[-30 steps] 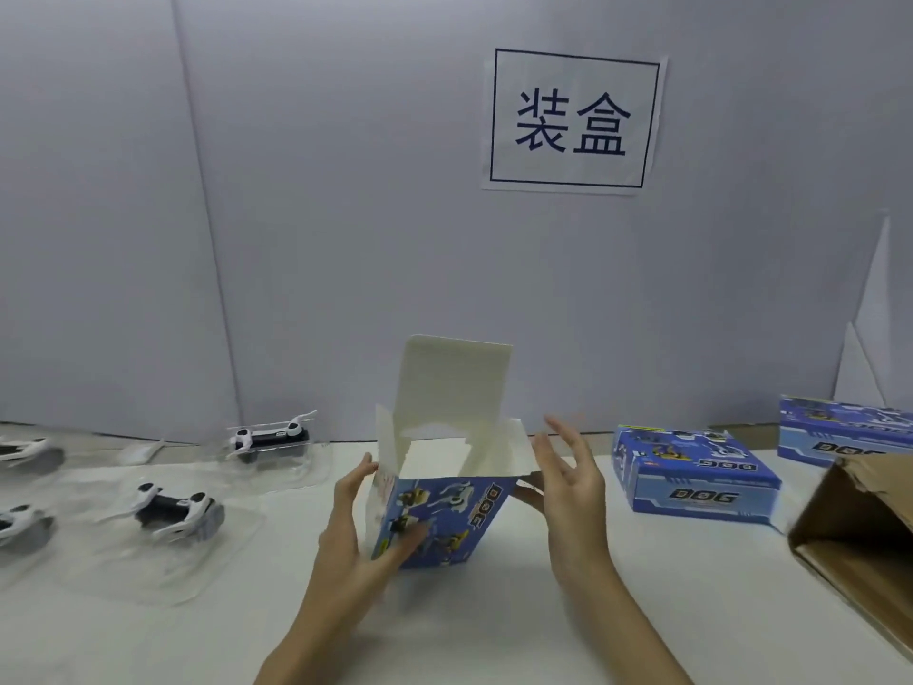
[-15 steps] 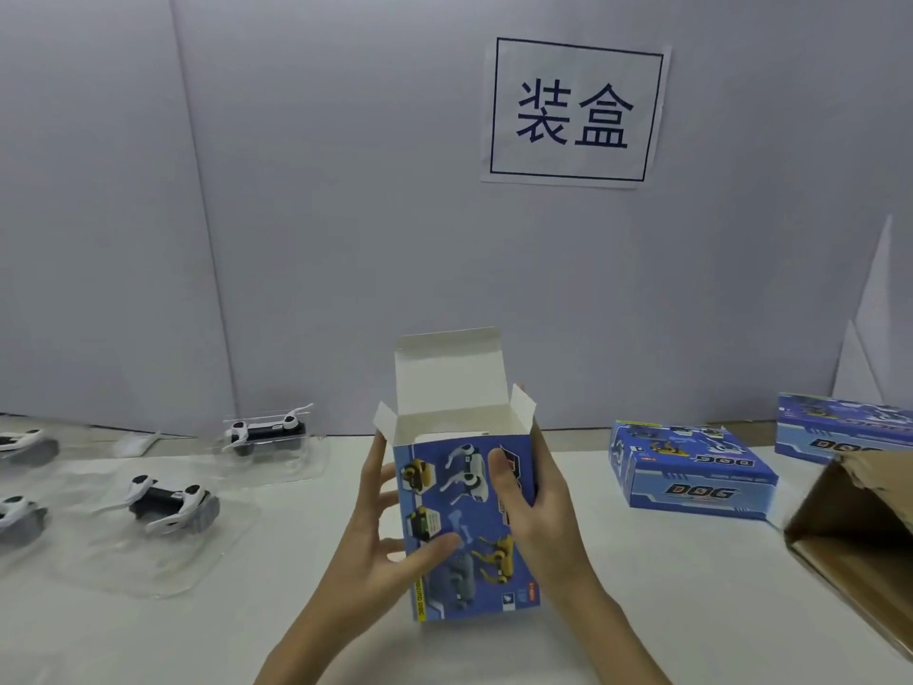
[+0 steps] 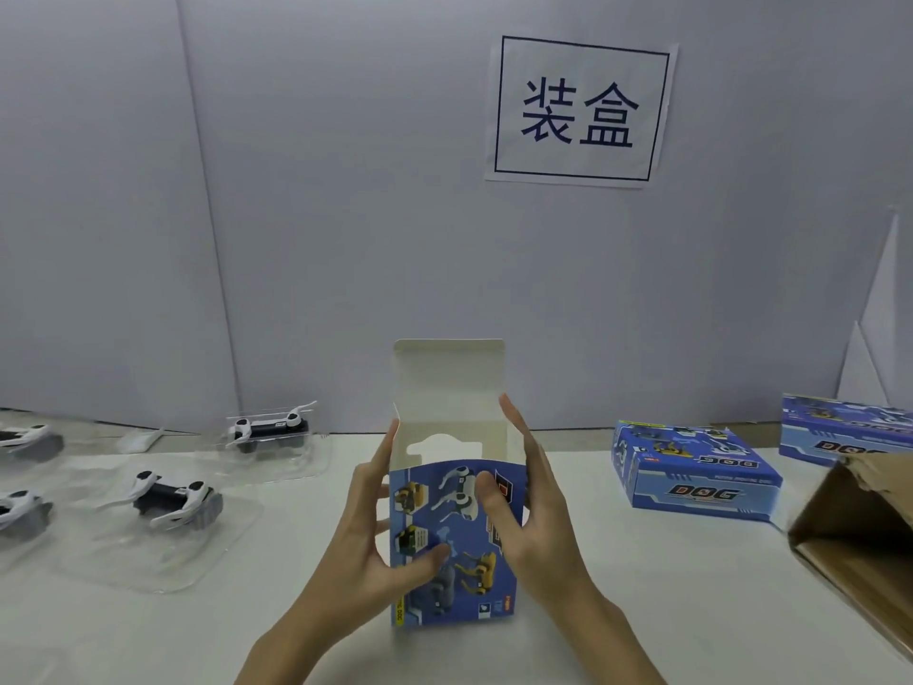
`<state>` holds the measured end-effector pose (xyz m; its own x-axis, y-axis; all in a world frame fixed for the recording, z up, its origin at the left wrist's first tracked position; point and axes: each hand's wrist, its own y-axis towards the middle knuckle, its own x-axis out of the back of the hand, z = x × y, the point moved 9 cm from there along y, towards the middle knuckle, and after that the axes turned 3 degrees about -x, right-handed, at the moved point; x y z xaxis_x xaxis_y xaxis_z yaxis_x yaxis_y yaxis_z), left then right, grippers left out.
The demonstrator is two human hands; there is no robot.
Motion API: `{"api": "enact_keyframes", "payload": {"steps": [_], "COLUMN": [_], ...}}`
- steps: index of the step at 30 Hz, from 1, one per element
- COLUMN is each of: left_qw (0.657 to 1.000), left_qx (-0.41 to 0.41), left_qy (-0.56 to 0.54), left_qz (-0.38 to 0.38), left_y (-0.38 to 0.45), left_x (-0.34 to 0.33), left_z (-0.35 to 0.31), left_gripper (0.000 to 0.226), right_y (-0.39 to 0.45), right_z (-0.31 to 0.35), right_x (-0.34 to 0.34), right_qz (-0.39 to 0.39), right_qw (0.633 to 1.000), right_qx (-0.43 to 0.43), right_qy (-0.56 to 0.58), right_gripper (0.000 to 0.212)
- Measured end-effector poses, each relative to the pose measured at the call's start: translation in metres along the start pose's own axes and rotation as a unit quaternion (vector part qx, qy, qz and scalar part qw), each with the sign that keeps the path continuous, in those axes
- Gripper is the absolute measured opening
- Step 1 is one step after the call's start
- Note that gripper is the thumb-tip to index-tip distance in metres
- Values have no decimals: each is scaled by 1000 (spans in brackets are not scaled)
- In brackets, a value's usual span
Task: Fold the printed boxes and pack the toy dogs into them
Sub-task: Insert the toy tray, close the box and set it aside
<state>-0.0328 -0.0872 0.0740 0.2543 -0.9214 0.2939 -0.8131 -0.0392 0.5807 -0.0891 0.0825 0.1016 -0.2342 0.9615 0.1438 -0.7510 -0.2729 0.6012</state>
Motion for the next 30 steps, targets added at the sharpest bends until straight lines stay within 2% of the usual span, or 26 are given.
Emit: {"api": "enact_keyframes", "payload": {"steps": [5,9,11,13,14,16,22,24,28,30], "left_qw": [1000,997,995,994,994,993,992,993,995,992], "left_qx": [17,9,-7,-28,-35,-52,-59,-52,-31,-49], "left_qy": [-1,-43,-40,-12,1,36,86,73,28,29], "left_qz": [-6,-67,-96,-106,-105,-100,-70,-71,-92,-109], "left_y": [1,6,6,5,4,2,3,3,6,6], "left_x": [2,6,9,10,10,10,8,8,9,12], "left_z": [1,-6,-13,-23,-27,-31,-35,-33,-30,-34], "left_gripper": [113,94,81,76,77,73,54,49,35,32], "right_y": [-2,-3,-3,-4,-5,-8,-7,-5,-2,-4], "right_z": [-4,-1,-1,10,16,22,33,32,18,16], "right_x": [1,1,6,15,16,14,13,15,20,24], "right_qz": [15,7,-27,-85,-100,-101,-96,-102,-118,-144], "right_qw": [1000,1000,999,996,992,989,983,985,993,986], "right_qx": [-19,-19,-29,12,42,81,119,101,-21,-55], "right_qy": [-5,17,29,-32,-60,-77,-104,-100,23,59], "right_gripper": [61,51,54,58,52,43,38,35,31,36]}}
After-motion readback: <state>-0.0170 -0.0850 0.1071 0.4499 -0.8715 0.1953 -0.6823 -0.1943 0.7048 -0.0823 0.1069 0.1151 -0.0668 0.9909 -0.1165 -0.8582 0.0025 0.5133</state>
